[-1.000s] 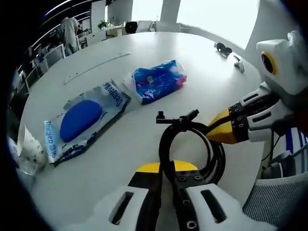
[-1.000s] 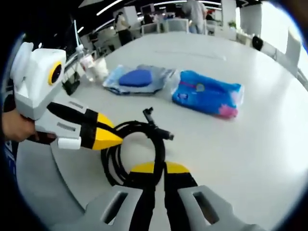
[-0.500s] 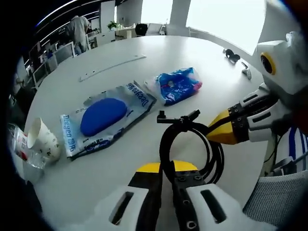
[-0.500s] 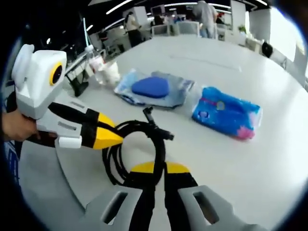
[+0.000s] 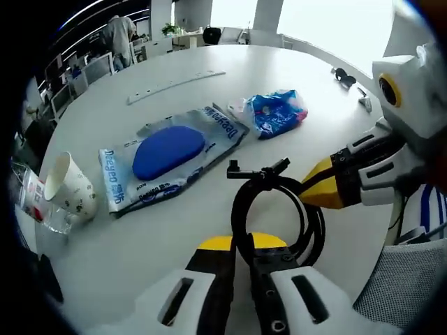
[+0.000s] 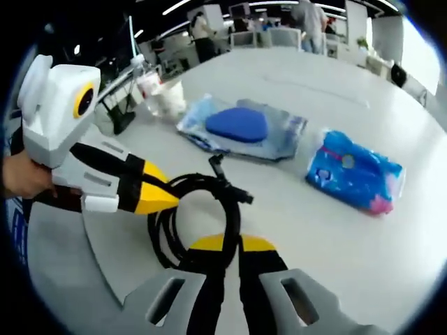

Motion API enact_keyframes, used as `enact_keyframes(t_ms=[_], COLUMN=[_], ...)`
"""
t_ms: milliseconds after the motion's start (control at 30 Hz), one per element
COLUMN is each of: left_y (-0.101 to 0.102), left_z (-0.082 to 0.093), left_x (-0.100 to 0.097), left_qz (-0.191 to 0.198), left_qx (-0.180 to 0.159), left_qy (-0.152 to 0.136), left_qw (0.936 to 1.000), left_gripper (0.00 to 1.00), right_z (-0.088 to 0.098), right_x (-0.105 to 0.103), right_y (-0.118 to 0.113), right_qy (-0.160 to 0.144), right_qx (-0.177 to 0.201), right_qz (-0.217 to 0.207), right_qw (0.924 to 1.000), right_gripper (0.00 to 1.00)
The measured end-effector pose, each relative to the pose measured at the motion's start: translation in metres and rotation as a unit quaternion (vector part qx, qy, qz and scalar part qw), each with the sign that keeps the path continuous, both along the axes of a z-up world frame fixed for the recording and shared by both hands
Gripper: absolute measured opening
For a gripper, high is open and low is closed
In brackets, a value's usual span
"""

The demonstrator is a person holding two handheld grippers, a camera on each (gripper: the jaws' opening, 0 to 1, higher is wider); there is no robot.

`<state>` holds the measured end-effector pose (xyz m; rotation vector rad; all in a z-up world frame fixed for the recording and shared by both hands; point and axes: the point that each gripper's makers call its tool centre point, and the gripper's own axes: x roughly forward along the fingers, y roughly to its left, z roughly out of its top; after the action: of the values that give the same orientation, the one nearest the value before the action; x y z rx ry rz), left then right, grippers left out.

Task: Arrange the tabletop items into an orderly group along one side of the table until the central work area is clear of visible clutter.

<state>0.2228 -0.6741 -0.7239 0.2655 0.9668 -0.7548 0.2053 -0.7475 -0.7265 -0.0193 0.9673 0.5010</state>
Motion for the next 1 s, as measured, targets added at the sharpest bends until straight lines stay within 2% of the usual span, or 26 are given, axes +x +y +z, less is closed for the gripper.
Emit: enact_keyframes(t_ms=[267, 733, 900, 1000], left_y=[0.003, 0.003, 0.003, 0.002], left_z=[-0.009, -0.016, -0.017, -0.018], left_x=[0.002, 0.008, 0.009, 0.009], left_qz=[0.002, 0.002, 0.010, 0.002], left_qx=[0.005, 0.004, 0.002, 0.005], left_qy=[0.013, 0.013, 0.016, 0.012], left_qw=[0.9999, 0.9999, 0.9998, 0.9999], left_gripper=[0.06, 0.08, 0.10, 0.11], right_z=[-0.005, -0.013, -0.014, -0.014], right_x=[0.004, 0.009, 0.013, 0.013], right_y=[0.003, 0.003, 0.003, 0.003], right_qy=[0.004, 0.009, 0.000, -0.006], right_qx=[-0.007, -0.005, -0.008, -0.005], right_qz=[0.003, -0.005, 0.000, -0.002], right_qw=[1.0000, 0.9999, 1.0000, 1.0000], right_gripper=[0.02, 0.03, 0.03, 0.03])
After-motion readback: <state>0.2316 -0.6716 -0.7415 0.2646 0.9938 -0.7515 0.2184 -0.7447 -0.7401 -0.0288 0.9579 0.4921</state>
